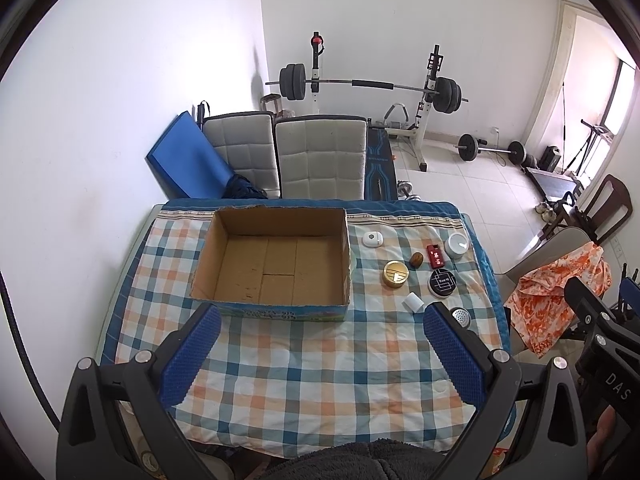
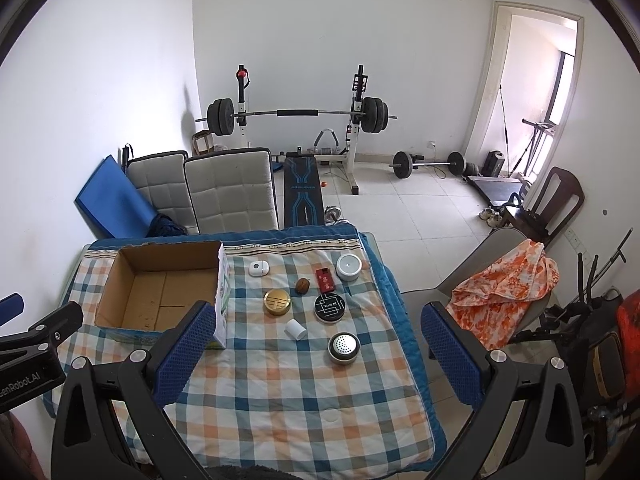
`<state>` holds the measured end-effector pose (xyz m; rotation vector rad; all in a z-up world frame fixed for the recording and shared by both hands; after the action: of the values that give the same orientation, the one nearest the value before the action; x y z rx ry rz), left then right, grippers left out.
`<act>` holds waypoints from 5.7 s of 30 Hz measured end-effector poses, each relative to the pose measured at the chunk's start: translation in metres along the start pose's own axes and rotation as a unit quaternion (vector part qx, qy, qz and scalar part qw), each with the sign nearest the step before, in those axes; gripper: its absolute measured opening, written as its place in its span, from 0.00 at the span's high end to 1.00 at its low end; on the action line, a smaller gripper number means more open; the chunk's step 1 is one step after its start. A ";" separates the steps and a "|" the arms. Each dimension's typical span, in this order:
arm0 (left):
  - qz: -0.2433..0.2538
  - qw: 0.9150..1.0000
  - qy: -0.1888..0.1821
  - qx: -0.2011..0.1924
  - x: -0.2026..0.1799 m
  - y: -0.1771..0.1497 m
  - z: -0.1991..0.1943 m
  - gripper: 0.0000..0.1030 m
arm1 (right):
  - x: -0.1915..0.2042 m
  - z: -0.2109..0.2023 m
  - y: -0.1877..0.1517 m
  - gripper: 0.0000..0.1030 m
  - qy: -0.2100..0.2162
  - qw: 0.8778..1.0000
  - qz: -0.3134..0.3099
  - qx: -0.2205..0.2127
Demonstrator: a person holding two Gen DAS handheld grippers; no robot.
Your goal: Organize rigid objects
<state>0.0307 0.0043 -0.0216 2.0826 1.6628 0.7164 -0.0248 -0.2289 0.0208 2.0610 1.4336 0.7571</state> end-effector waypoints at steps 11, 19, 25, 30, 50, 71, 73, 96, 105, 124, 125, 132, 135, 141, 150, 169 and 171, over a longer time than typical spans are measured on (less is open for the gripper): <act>0.002 1.000 0.003 -0.003 0.001 0.001 -0.001 0.00 | -0.001 0.000 0.001 0.00 0.001 1.000 -0.001 -0.001; 0.005 1.000 0.003 0.003 -0.001 0.002 0.004 0.00 | -0.004 0.001 0.004 0.00 0.002 1.000 0.003 0.003; 0.009 1.000 -0.009 0.011 -0.012 0.006 0.022 0.00 | -0.011 0.016 0.004 0.00 -0.002 1.000 0.009 0.024; 0.021 0.997 -0.057 0.048 -0.042 0.013 0.075 0.00 | -0.038 0.067 0.006 0.00 -0.034 0.997 0.022 0.070; 0.082 0.948 -0.075 0.298 -0.145 -0.016 0.366 0.00 | -0.114 0.427 -0.145 0.04 -0.145 0.908 0.058 0.389; 0.078 0.914 -0.141 0.373 -0.173 0.020 0.498 0.00 | -0.139 0.502 -0.144 0.29 -0.138 0.880 0.102 0.443; 0.083 0.908 -0.138 0.387 -0.175 0.014 0.514 0.00 | -0.138 0.509 -0.142 0.29 -0.139 0.878 0.102 0.447; 0.129 0.918 -0.120 0.356 -0.216 -0.004 0.526 0.39 | -0.135 0.525 -0.140 0.29 -0.151 0.866 0.102 0.466; 0.112 0.938 -0.129 0.302 -0.227 -0.012 0.453 0.39 | -0.131 0.492 -0.138 0.29 -0.128 0.878 0.097 0.451; 0.059 0.965 -0.139 0.212 -0.110 0.035 0.368 0.39 | -0.036 0.417 -0.076 0.29 -0.069 0.917 0.035 0.390; 0.056 0.966 -0.143 0.210 -0.105 0.035 0.368 0.39 | -0.025 0.412 -0.073 0.29 -0.066 0.920 0.028 0.387; 0.042 0.973 -0.133 0.186 -0.023 0.042 0.348 0.39 | 0.074 0.390 -0.059 0.29 -0.025 0.930 0.006 0.368; 0.034 0.976 -0.122 0.180 0.016 0.046 0.348 0.39 | 0.121 0.390 -0.057 0.29 -0.007 0.931 -0.004 0.365; 0.019 0.978 -0.104 0.178 0.084 0.050 0.360 0.39 | 0.206 0.399 -0.059 0.29 0.019 0.930 -0.025 0.366; -0.014 0.973 -0.124 0.196 0.147 0.043 0.403 0.39 | 0.283 0.438 -0.072 0.29 0.025 0.925 -0.034 0.377; -0.116 0.908 -0.256 0.310 0.146 -0.005 0.551 0.39 | 0.318 0.563 -0.120 0.29 -0.006 0.912 -0.042 0.407; -0.113 0.908 -0.252 0.315 0.145 -0.006 0.557 0.39 | 0.320 0.571 -0.124 0.29 -0.010 0.911 -0.041 0.411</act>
<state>0.3862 0.1578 -0.4470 2.1363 1.9124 -0.4775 0.3818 0.0574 -0.4216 2.5464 2.0428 0.0628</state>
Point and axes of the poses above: each gripper's, at about its wrist camera, not at the fingertips, and z roughly the way its jaws point, x to its left, y to its top, the point moved 6 cm from there along z, roughly the way its jaws point, and after that the axes turned 15 degrees about z, right-handed, at the moved point
